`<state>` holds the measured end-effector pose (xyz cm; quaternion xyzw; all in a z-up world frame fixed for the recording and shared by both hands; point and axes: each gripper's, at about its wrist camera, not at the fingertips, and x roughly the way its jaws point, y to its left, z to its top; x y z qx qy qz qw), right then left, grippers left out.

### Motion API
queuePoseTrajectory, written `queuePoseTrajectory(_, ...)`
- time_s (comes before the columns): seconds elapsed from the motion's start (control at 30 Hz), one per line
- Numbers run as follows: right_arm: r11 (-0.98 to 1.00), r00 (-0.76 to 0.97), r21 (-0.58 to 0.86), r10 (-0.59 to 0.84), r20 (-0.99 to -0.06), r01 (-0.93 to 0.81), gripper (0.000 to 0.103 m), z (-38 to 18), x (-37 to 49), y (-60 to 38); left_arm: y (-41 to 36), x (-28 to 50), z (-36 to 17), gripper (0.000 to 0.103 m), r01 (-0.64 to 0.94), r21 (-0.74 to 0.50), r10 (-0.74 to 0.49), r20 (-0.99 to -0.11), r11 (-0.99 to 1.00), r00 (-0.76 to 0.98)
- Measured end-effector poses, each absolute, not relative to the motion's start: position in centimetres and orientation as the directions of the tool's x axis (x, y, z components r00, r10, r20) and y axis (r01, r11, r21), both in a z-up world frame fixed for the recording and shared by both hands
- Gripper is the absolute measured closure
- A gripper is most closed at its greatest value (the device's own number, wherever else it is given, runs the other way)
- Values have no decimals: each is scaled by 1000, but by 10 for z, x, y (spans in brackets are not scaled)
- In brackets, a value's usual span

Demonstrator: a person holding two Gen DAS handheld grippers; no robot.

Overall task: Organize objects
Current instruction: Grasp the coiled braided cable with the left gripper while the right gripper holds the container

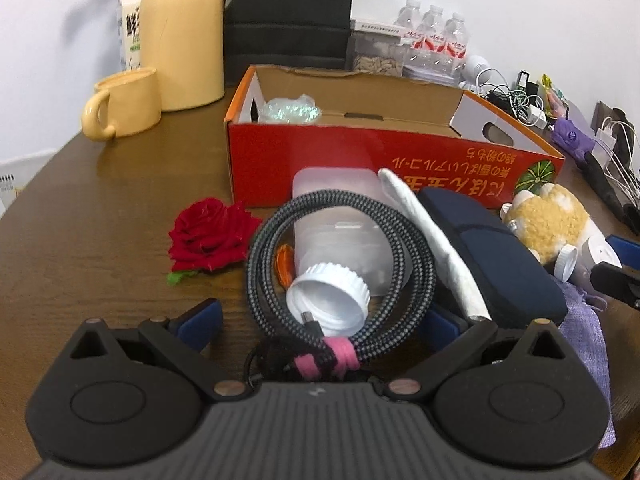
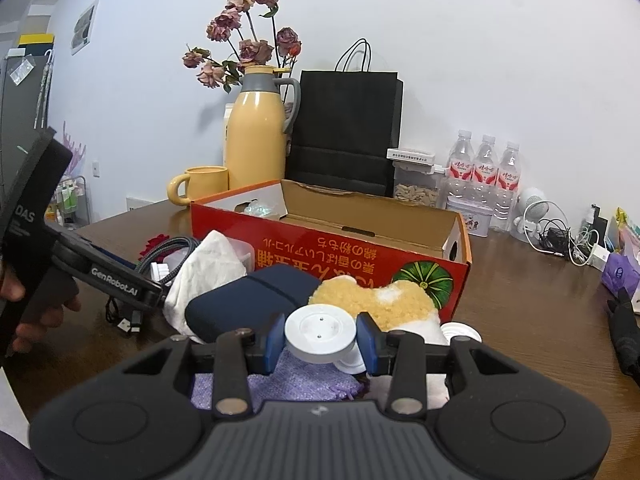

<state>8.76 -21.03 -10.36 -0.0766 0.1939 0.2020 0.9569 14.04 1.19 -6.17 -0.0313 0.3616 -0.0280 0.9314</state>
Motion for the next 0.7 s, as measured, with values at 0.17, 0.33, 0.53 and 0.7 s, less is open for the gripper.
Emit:
queuePoseTrajectory(0.17, 906, 842, -63, 361, -402, -419, 65, -104, 87, -210, 18, 135, -59, 17, 20, -149, -113, -645, 989, 756)
queuePoseTrajectory(0.33, 906, 843, -59, 365, -394, -420, 65, -104, 83, -210, 16, 129, -58, 21, 4, -149, -98, -631, 989, 769)
queuePoseTrajectory(0.53, 909, 849, -58, 362, -385, -413, 65, -102, 78, -213, 13, 122, -47, 22, 3, -134, -86, -615, 991, 784)
queuePoseTrajectory(0.7, 910, 854, -56, 362, -374, -410, 65, -100, 76, -214, 14, 116, -33, 22, -5, -116, -66, -599, 993, 798)
